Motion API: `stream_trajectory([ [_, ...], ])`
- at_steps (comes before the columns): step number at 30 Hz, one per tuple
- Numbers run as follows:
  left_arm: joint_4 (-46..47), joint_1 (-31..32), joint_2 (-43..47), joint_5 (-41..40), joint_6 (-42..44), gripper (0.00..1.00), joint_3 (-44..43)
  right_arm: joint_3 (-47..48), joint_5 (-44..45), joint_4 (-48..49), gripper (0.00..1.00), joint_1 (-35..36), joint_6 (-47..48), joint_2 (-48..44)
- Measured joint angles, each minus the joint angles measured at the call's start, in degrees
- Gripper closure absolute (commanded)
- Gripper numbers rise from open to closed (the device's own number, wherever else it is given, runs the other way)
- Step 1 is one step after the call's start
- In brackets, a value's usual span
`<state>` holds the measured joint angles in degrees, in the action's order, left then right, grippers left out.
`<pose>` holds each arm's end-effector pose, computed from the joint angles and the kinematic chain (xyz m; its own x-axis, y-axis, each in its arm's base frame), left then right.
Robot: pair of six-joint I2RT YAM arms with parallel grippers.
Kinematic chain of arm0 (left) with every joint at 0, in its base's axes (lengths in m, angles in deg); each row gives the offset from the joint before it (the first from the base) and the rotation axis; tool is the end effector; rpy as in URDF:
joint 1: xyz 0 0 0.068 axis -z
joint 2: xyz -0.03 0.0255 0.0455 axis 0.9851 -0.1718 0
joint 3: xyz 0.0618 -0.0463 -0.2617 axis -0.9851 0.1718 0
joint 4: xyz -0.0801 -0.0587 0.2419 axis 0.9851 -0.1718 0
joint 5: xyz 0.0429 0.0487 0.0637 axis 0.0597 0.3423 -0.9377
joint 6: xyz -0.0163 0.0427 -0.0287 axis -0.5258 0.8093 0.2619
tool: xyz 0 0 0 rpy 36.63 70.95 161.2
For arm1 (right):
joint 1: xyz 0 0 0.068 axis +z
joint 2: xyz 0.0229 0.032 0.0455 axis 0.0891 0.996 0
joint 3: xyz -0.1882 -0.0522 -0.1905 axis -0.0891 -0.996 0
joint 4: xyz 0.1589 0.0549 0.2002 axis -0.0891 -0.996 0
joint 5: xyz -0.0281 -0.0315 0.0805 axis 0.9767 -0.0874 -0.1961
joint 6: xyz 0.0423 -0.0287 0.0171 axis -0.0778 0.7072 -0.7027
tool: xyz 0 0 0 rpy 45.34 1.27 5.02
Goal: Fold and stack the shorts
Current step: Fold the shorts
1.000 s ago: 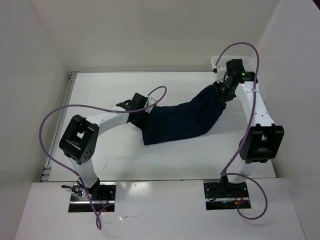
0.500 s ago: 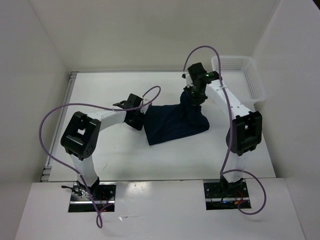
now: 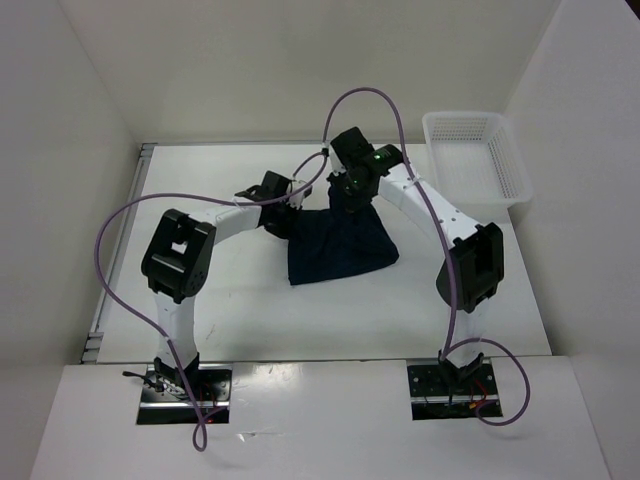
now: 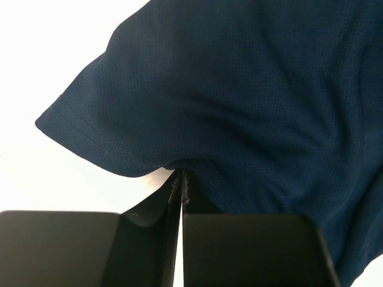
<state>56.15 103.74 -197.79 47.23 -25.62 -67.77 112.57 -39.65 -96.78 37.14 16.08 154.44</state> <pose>0.3920 -0.1757 0.1632 -0.7392 0.3178 -0.5938 0.4531 0.8870 -0.0893 0.3451 0.2127 0.3162 -0.7173 -0.4871 -0.4981 -0.5185 0.8508 -0.0853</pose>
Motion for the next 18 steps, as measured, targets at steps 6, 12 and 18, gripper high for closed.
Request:
stream_trajectory([
  [6, -0.42, -1.29, 0.0, 1.33, -0.42, 0.95, 0.0, 2.05, 1.29, 0.39, 1.0, 3.58, -2.93, 1.75],
  [12, -1.07, -4.04, 0.0, 2.47, -1.77, 0.95, 0.0, 5.95, 2.62, 1.95, 1.0, 6.8, -6.67, 7.08],
  [18, -1.4, -5.86, 0.02, 3.58, -1.6, 0.96, 0.0, 5.62, 1.68, 2.89, 0.89, 8.55, -9.51, 7.54],
])
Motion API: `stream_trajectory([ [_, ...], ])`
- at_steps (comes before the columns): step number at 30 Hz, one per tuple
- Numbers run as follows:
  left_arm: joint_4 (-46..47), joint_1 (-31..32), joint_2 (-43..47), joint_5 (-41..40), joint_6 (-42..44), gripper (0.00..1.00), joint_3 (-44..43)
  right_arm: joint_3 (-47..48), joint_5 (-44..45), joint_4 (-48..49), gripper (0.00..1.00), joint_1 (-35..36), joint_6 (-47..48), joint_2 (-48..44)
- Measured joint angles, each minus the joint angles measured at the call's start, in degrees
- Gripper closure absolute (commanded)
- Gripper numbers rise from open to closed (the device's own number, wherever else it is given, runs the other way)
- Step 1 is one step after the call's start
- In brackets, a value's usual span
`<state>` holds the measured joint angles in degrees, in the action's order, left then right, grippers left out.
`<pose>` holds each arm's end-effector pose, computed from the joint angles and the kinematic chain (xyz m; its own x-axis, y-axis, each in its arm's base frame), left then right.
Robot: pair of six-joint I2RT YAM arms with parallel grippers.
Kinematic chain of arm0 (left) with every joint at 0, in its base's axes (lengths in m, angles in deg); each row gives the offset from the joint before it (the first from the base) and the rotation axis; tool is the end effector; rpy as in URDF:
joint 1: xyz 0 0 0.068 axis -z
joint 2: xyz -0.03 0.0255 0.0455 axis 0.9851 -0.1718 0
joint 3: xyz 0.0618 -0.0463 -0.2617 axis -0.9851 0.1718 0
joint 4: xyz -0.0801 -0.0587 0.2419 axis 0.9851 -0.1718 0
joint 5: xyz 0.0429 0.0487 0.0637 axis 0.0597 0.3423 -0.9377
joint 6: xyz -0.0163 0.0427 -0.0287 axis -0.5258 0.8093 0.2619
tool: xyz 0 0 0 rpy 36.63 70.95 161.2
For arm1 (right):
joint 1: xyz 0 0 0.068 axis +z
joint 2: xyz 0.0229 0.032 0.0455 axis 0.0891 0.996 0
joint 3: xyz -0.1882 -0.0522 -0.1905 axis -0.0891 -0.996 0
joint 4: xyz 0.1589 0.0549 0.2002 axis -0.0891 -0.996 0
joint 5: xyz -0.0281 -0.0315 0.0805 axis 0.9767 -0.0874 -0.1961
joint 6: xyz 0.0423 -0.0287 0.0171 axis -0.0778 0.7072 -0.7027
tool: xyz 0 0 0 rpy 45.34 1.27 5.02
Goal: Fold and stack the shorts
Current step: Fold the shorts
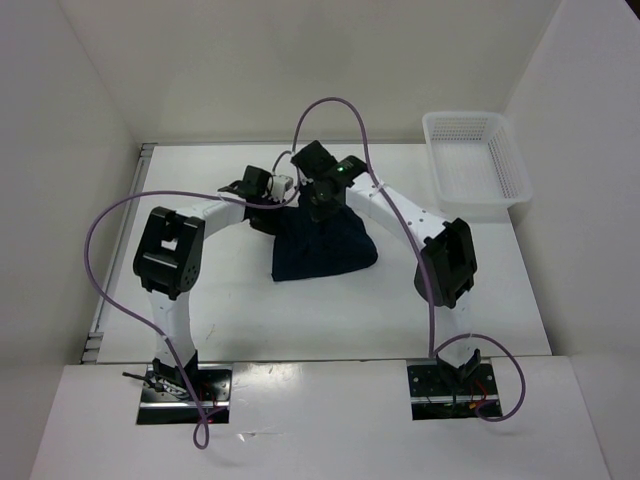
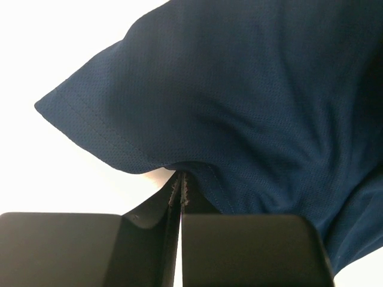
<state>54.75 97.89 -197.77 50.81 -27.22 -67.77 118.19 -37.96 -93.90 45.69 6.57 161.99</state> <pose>0.4049 -0.1362 0.1621 -0.7918 0.2197 -0.5698 0.3676 0.9166 -0.1573 0.3370 0.2837 0.2958 -0.7256 -0.4474 -0.5228 -0.5120 0.8586 -0.0242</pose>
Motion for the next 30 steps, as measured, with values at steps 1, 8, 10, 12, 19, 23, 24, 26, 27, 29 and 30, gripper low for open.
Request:
stream_trajectory([
  [1, -0.09, -0.22, -0.02, 0.04, 0.0, 0.96, 0.0, -0.28, -0.39, 0.37, 0.87, 0.5, -0.39, 0.0],
  [8, -0.76, -1.33, 0.07, 0.9, 0.2, 0.93, 0.0, -1.42, -8.02, 4.52, 0.47, 1.9, -0.79, 0.0],
  [10, -0.87, -1.49, 0.11, 1.05, 0.24, 0.92, 0.0, -2.21, -10.56, 7.02, 0.41, 1.99, -0.09, -0.11],
  [12, -1.18, -1.77, 0.22, 1.07, 0.35, 0.87, 0.0, -3.19, -12.24, 9.01, 0.35, 2.45, 0.96, -0.39],
  [19, -4.11, -4.59, 2.27, -0.57, 1.03, 0.67, 0.5, -9.38, -15.93, 12.57, 0.34, 5.44, 4.59, -5.22],
  [23, -6.62, -6.99, 4.5, -3.02, 1.6, 0.6, 0.48, -17.94, -17.33, 15.98, 0.34, 6.86, 9.97, -14.88],
  [24, -7.3, -7.52, 5.11, -3.76, 1.62, 0.58, 0.48, -20.85, -17.62, 17.53, 0.34, 7.69, 11.26, -18.4],
  [26, -9.55, -8.48, 6.54, -4.48, 1.66, 0.56, 0.26, -25.64, -17.38, 19.34, 0.34, 9.25, 13.49, -25.16],
  [27, -11.02, -8.85, 7.37, -4.61, 1.66, 0.55, -0.31, -27.65, -16.92, 20.35, 0.35, 9.94, 14.47, -28.09],
  [29, -14.01, -9.31, 9.01, -4.48, 1.64, 0.5, -2.1, -30.64, -15.45, 22.12, 0.35, 10.36, 16.33, -32.11],
  [30, -15.47, -9.18, 10.23, -4.46, 1.62, 0.49, -3.43, -32.02, -14.47, 22.99, 0.35, 9.97, 17.25, -33.11],
])
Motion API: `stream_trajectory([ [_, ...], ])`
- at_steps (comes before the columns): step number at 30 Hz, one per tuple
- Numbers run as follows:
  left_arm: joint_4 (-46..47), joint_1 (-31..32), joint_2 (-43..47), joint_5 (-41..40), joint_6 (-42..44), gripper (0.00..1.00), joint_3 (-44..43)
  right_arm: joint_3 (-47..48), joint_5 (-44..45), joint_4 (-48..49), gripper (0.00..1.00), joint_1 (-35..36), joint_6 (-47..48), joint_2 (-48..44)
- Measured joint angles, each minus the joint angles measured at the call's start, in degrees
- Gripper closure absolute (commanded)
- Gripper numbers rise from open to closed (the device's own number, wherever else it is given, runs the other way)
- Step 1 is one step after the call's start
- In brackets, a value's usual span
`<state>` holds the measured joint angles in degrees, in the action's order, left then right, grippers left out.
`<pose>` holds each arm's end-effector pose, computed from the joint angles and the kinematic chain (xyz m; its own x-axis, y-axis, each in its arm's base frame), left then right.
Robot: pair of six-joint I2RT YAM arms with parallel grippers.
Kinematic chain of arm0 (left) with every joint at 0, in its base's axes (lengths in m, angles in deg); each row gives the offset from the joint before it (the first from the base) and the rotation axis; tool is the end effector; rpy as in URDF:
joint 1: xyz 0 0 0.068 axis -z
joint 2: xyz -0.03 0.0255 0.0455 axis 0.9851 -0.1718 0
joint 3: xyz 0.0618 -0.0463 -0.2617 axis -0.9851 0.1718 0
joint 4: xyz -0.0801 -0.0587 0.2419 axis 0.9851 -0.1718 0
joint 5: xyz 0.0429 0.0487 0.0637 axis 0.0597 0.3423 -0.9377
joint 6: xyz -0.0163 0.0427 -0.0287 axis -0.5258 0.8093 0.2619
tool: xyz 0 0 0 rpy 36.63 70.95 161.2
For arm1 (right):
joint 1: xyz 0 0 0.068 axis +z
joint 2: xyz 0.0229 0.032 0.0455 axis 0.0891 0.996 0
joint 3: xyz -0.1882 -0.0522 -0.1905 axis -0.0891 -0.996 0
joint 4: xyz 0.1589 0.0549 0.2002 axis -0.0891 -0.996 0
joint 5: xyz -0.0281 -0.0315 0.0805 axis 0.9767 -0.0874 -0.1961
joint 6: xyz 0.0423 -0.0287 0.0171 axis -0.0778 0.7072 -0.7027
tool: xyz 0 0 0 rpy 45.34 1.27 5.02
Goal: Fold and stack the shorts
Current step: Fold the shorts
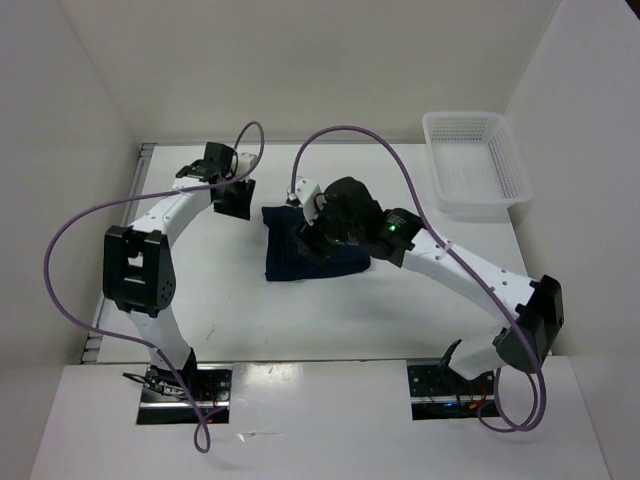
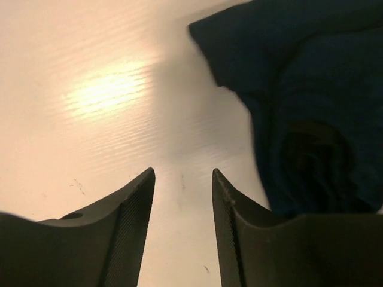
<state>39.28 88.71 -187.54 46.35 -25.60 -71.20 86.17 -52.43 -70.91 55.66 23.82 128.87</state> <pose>0.3926 -0.0627 0.2336 -0.8276 0.1204 -0.5482 0.1948 0.9776 -0.0795 0.2021 0.2538 0.3560 -0.2186 -0.5257 -0.8221 -0.8876 0.4572 -0.0563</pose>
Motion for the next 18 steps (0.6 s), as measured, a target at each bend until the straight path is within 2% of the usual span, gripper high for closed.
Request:
stream_trajectory([
  [5, -3.8, 6.01, 5.01, 2.95, 0.04, 0.47, -5.2, -7.32, 3.48, 3.52, 0.38, -6.84, 3.67, 2.73],
  [11, -6.8, 13.64, 6.56, 8.83, 0.07, 0.43, -1.27, -14.47, 5.77, 3.87, 0.38, -16.9, 7.21, 6.27],
  [18, -9.22, 15.5, 3.43, 11.21, 0.04, 0.4, 1.09, -18.36, 5.92, 7.34, 0.36, -18.16, 9.53, 6.05],
])
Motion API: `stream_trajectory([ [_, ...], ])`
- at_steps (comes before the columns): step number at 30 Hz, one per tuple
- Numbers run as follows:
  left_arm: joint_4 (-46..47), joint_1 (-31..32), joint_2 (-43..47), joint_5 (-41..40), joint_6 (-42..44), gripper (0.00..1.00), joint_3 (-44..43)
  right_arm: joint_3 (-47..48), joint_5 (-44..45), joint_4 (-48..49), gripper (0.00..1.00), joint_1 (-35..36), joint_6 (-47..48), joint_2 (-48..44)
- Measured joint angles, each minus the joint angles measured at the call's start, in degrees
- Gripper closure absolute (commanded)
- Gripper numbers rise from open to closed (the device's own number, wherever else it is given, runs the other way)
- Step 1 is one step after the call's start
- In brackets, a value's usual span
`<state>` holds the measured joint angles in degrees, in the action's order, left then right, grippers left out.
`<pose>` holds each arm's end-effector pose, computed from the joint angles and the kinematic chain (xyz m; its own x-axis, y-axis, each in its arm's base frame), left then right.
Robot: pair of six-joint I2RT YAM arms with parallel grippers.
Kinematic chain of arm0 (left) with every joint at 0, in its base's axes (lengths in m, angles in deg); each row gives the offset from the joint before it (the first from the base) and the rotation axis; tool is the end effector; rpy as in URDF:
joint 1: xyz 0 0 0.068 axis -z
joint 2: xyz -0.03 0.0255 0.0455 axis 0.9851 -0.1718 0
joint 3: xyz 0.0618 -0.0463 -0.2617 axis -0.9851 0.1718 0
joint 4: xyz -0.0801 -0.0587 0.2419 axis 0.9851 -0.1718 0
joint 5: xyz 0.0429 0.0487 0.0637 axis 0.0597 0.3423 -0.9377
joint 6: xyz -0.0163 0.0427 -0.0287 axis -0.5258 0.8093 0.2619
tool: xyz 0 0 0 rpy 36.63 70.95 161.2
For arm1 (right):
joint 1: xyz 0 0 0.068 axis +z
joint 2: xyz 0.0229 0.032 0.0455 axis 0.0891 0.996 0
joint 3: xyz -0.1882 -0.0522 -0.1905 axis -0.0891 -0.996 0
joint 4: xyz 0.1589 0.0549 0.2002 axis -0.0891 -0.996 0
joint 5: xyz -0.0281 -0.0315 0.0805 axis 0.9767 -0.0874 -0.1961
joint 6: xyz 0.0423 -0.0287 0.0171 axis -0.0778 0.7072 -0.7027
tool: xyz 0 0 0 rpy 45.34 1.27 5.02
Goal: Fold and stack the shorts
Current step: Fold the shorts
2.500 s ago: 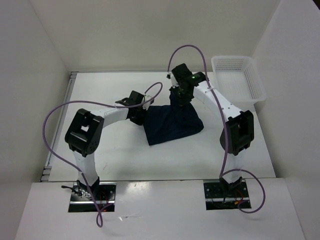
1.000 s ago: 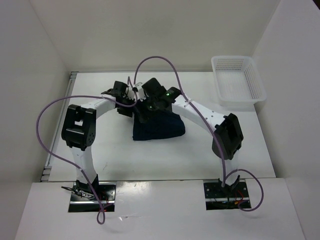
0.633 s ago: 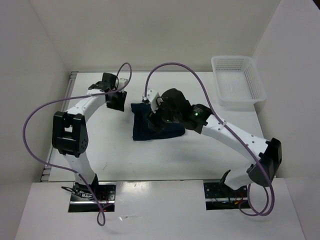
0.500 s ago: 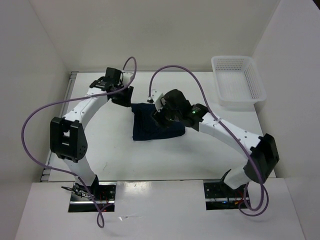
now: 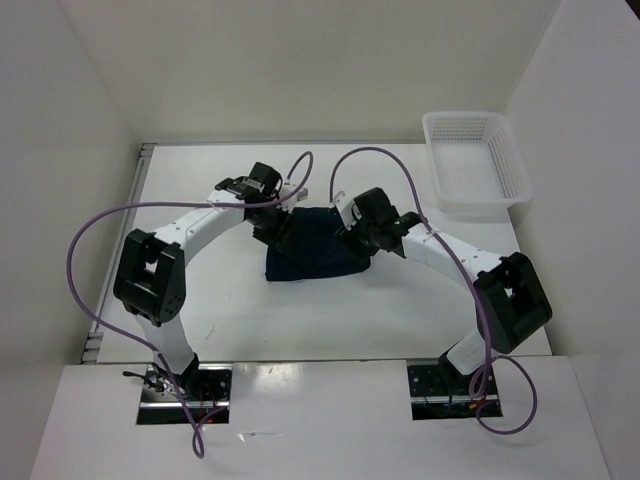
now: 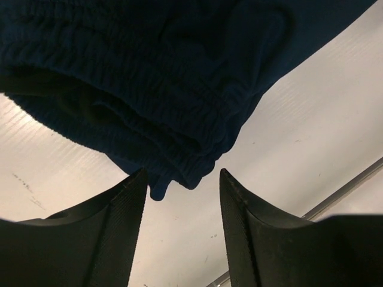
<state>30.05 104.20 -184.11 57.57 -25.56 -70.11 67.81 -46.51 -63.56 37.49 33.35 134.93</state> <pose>0.3352 -0.1610 0.2421 -0.8199 0.3623 -0.4433 0.5032 0.8253 -0.2562 0.2743 0.1758 0.2277 -0.4464 -0.6710 -0.5921 -0.7433 0.6464 -0.1722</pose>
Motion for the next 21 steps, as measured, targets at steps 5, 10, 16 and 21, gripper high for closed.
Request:
stream_trajectory([
  [5, 0.55, 0.79, -2.93, 0.74, -0.02, 0.4, -0.94, -2.91, -0.07, 1.31, 0.36, 0.0, 0.31, -0.02],
  [10, 1.9, 3.21, -5.77, 1.4, 0.0, 0.4, -2.19, -3.93, -0.04, 2.73, 0.36, -0.2, 0.87, -0.02],
  [16, 2.89, 3.56, -8.74, 1.38, -0.09, 0.6, -2.6, -5.88, -0.11, 5.09, 0.36, -0.2, 1.31, -0.22],
  [21, 3.23, 3.32, -9.9, 1.27, -0.04, 0.92, -2.58, -7.52, -0.11, 6.16, 0.39, -0.76, 1.36, -0.22],
])
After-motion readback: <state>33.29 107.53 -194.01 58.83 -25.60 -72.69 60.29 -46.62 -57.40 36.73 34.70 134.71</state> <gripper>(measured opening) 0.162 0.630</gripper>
